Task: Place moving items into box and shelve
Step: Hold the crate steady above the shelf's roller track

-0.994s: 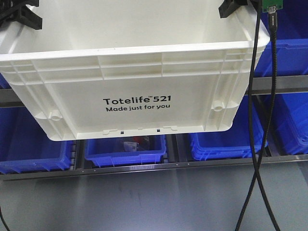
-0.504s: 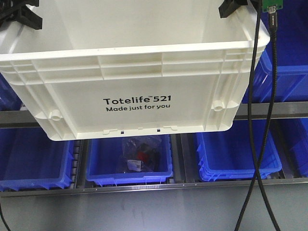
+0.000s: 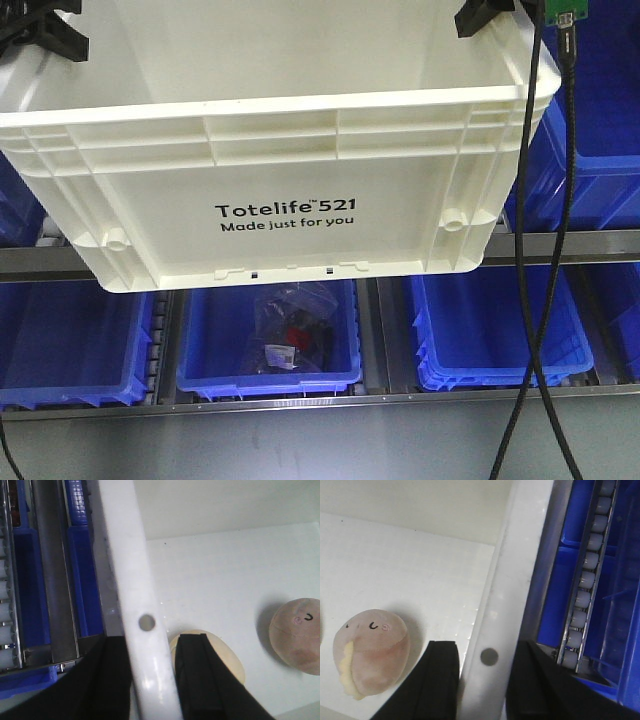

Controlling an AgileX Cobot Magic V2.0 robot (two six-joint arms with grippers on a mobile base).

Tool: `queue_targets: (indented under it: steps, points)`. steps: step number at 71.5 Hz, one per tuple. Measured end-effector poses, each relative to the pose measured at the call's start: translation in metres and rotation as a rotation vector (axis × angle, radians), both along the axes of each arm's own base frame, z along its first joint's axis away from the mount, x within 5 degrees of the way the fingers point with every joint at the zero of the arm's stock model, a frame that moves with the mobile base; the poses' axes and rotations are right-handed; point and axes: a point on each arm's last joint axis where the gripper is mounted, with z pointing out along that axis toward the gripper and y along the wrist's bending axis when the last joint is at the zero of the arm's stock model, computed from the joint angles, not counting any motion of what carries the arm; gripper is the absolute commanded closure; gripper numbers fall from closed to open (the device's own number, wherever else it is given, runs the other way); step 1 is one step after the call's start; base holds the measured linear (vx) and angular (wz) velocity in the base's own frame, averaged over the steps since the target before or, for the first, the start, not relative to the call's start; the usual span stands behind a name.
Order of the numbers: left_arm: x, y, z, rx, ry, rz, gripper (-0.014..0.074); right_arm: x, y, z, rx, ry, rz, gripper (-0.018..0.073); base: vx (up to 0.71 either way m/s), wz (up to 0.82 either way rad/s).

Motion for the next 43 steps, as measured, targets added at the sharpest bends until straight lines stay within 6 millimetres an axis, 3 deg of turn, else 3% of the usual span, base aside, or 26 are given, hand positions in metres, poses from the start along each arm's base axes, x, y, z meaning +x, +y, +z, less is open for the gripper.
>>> queue_targets:
  steps: [43]
  points:
    - [0.0000,0.0000,0.0000,0.000,0.000,0.000,0.0613,0.0000,0.0000,0.0000,0.000,0.000,0.000,0.0570,0.00,0.00]
